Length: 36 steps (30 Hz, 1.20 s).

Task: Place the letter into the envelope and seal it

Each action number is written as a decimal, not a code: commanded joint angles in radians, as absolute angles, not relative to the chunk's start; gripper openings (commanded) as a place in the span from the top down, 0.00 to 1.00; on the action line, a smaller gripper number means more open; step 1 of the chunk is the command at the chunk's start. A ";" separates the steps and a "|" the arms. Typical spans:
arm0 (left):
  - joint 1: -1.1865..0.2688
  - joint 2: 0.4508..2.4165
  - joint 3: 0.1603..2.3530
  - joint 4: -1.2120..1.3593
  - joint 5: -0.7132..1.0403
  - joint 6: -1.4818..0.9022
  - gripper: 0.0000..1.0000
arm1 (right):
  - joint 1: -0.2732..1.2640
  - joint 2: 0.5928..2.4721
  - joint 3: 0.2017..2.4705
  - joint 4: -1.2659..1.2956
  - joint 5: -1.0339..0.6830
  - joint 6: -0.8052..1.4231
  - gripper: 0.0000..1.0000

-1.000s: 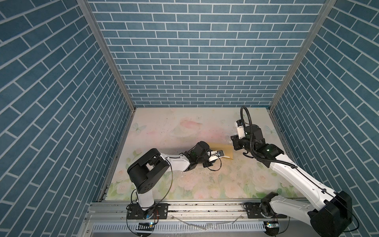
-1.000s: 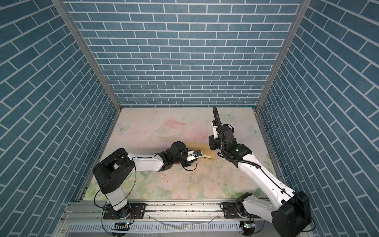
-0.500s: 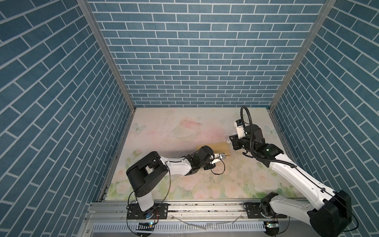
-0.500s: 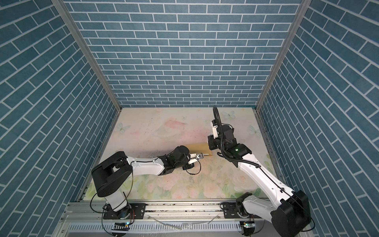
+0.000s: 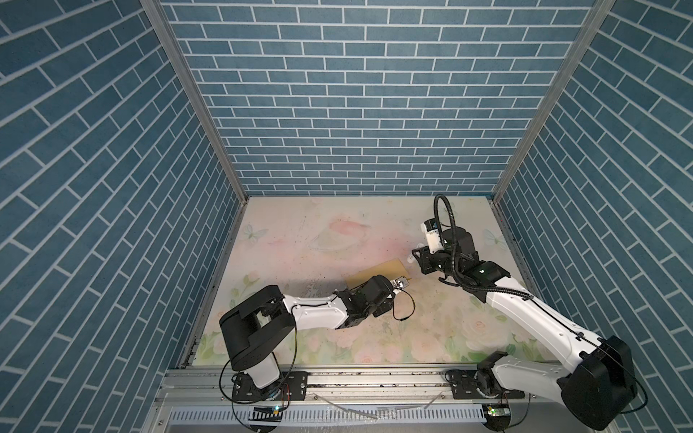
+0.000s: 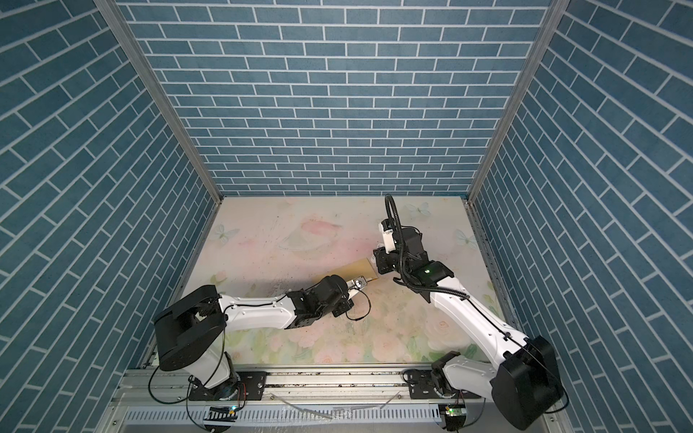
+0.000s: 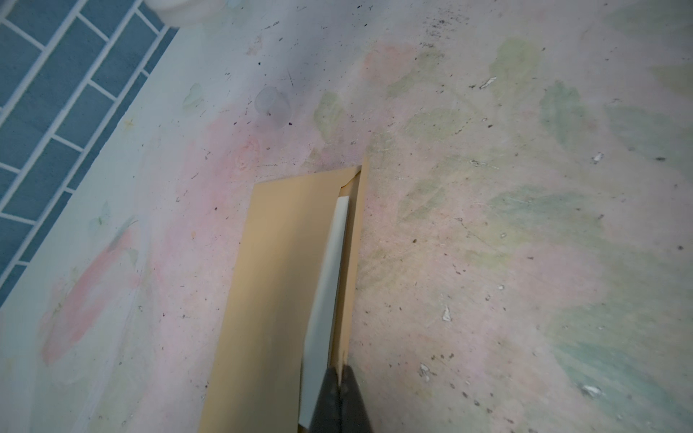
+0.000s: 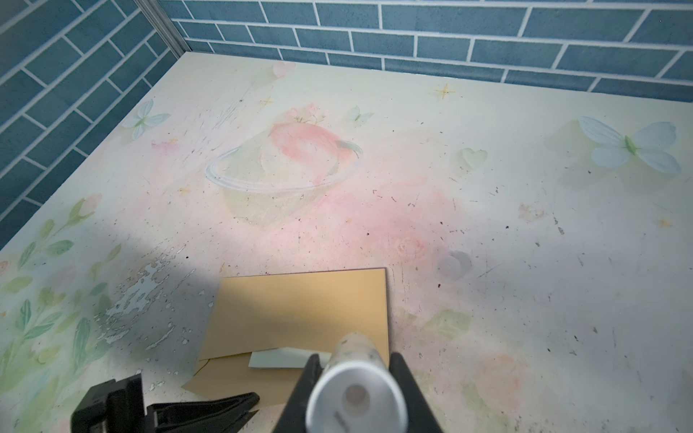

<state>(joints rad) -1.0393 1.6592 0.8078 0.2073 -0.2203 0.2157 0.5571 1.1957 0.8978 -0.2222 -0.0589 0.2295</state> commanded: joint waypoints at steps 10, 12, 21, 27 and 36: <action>-1.042 1.608 0.789 0.316 -0.193 0.121 0.52 | 0.553 1.240 0.928 -0.191 -0.096 0.189 1.00; -1.036 1.580 0.777 0.332 -0.203 0.118 0.45 | 0.553 1.235 0.928 -0.194 -0.104 0.194 1.00; -0.944 1.479 0.726 0.324 -0.169 -0.037 0.35 | 0.560 1.230 0.908 -0.191 -0.031 0.182 1.00; -0.866 1.439 0.701 0.351 -0.093 -0.164 0.31 | 0.586 1.241 0.919 -0.181 -0.011 0.173 1.00; -0.806 1.456 0.664 0.376 -0.027 -0.276 0.22 | 0.663 1.292 0.959 -0.210 0.043 0.148 1.00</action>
